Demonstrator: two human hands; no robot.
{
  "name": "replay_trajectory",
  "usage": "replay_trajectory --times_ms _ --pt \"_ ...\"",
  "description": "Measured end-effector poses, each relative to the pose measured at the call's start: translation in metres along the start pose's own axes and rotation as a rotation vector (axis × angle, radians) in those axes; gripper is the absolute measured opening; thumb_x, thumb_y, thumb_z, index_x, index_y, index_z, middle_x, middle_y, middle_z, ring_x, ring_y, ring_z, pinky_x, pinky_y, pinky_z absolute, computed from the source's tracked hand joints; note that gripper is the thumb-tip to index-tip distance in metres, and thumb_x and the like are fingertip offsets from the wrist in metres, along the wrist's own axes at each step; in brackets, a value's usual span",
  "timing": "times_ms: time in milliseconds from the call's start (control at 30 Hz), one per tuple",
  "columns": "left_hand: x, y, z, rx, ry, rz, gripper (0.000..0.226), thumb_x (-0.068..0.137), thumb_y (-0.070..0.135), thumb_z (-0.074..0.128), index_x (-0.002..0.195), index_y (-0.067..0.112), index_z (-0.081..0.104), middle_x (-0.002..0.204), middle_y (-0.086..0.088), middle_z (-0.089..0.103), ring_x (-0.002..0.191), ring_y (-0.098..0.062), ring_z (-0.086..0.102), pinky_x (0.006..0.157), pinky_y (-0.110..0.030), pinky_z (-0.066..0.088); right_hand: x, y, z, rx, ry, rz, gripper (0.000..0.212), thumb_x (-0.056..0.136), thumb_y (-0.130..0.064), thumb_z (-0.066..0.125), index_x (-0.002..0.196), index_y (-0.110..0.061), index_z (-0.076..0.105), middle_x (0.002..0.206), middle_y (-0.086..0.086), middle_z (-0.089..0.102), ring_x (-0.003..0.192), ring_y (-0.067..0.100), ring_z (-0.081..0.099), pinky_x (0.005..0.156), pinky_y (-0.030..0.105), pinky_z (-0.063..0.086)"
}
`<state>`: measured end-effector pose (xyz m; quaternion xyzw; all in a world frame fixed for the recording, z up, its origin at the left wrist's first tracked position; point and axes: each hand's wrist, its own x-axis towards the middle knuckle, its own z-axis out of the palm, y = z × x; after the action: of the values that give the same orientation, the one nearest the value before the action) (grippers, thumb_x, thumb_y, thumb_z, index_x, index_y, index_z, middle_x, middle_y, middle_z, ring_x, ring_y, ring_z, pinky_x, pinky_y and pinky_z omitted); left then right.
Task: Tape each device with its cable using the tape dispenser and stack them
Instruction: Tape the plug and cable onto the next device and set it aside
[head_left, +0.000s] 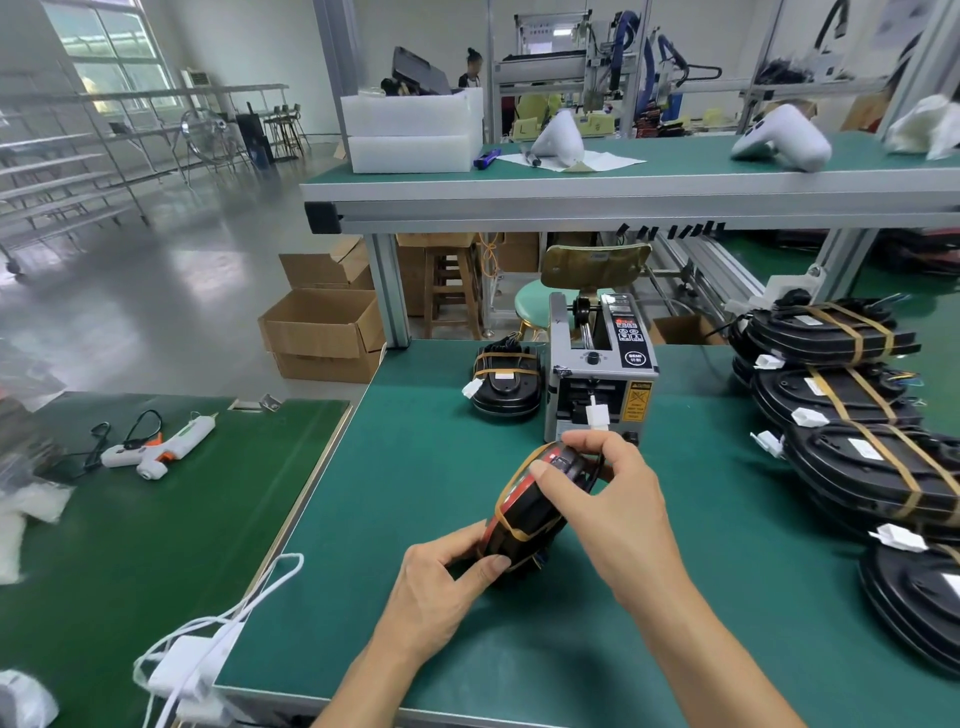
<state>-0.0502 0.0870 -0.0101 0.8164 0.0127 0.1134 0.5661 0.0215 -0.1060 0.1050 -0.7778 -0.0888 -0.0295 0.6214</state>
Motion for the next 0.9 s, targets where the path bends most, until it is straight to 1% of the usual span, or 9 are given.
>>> replay_trajectory --times_ms 167,267,367,500,600,667,733,800,900 --pt "0.000 0.003 0.001 -0.012 0.011 -0.014 0.044 0.093 0.068 0.071 0.131 0.046 0.075 0.122 0.020 0.079 0.118 -0.001 0.072 0.101 -0.019 0.051 -0.002 0.001 -0.006 -0.024 -0.096 -0.049 0.046 0.079 -0.037 0.086 0.120 -0.040 0.065 0.123 -0.021 0.060 0.114 -0.011 0.054 0.092 0.006 0.040" --pt "0.000 0.004 0.001 -0.012 0.015 -0.012 0.044 0.093 0.069 0.071 0.131 0.047 0.075 0.122 0.021 0.079 0.119 -0.001 0.072 0.101 -0.017 0.051 0.000 0.006 -0.015 -0.027 -0.159 -0.134 0.056 0.083 -0.043 0.084 0.133 -0.047 0.059 0.131 -0.023 0.057 0.125 -0.009 0.052 0.105 0.016 0.040" --pt "-0.001 0.005 0.001 -0.017 0.021 -0.016 0.043 0.093 0.068 0.072 0.131 0.047 0.075 0.123 0.020 0.078 0.119 -0.002 0.072 0.100 -0.016 0.050 0.000 0.018 -0.021 0.051 -0.233 -0.250 0.064 0.087 -0.043 0.075 0.145 -0.053 0.049 0.145 -0.022 0.049 0.138 0.003 0.050 0.112 0.023 0.038" --pt "0.000 0.007 0.001 -0.016 0.021 -0.012 0.043 0.093 0.068 0.072 0.129 0.047 0.076 0.121 0.019 0.079 0.116 -0.001 0.073 0.099 -0.016 0.051 0.001 0.044 -0.027 0.358 -0.082 -0.390 0.050 0.091 -0.030 0.069 0.139 -0.028 0.054 0.153 0.001 0.051 0.135 0.026 0.059 0.112 0.032 0.045" --pt "0.000 0.005 0.000 -0.009 0.029 -0.019 0.039 0.093 0.063 0.074 0.129 0.049 0.075 0.121 0.020 0.079 0.116 0.000 0.073 0.097 -0.012 0.049 0.012 0.056 -0.024 0.484 0.002 -0.267 0.036 0.092 -0.029 0.065 0.127 -0.025 0.058 0.140 0.008 0.060 0.130 0.029 0.061 0.114 0.046 0.046" --pt "0.000 0.005 0.000 0.001 0.026 -0.021 0.038 0.094 0.062 0.073 0.129 0.049 0.075 0.121 0.020 0.079 0.115 0.001 0.072 0.097 -0.013 0.050 0.020 0.059 -0.019 0.433 -0.076 -0.139 0.038 0.091 -0.043 0.063 0.125 -0.027 0.062 0.134 0.006 0.066 0.133 0.027 0.059 0.119 0.057 0.037" --pt "0.000 0.004 0.000 0.007 0.013 -0.018 0.040 0.095 0.065 0.073 0.132 0.049 0.074 0.123 0.019 0.079 0.118 -0.001 0.072 0.101 -0.017 0.051 0.023 0.057 -0.011 0.333 -0.268 -0.037 0.053 0.086 -0.063 0.064 0.129 -0.033 0.063 0.136 -0.005 0.067 0.137 0.016 0.056 0.122 0.051 0.034" --pt "0.001 0.004 0.000 0.010 -0.002 -0.020 0.040 0.096 0.062 0.073 0.133 0.048 0.073 0.126 0.019 0.078 0.121 -0.004 0.072 0.104 -0.019 0.051 0.022 0.053 -0.004 0.235 -0.394 0.027 0.079 0.075 -0.078 0.072 0.141 -0.038 0.053 0.139 -0.013 0.065 0.135 0.005 0.056 0.120 0.038 0.040" --pt "0.002 0.003 -0.001 0.021 -0.007 -0.036 0.039 0.098 0.061 0.072 0.135 0.047 0.072 0.127 0.018 0.078 0.122 -0.005 0.072 0.106 -0.023 0.052 0.021 0.051 0.004 0.147 -0.393 0.042 0.100 0.061 -0.083 0.079 0.146 -0.042 0.045 0.135 -0.016 0.066 0.129 0.002 0.059 0.114 0.033 0.043"
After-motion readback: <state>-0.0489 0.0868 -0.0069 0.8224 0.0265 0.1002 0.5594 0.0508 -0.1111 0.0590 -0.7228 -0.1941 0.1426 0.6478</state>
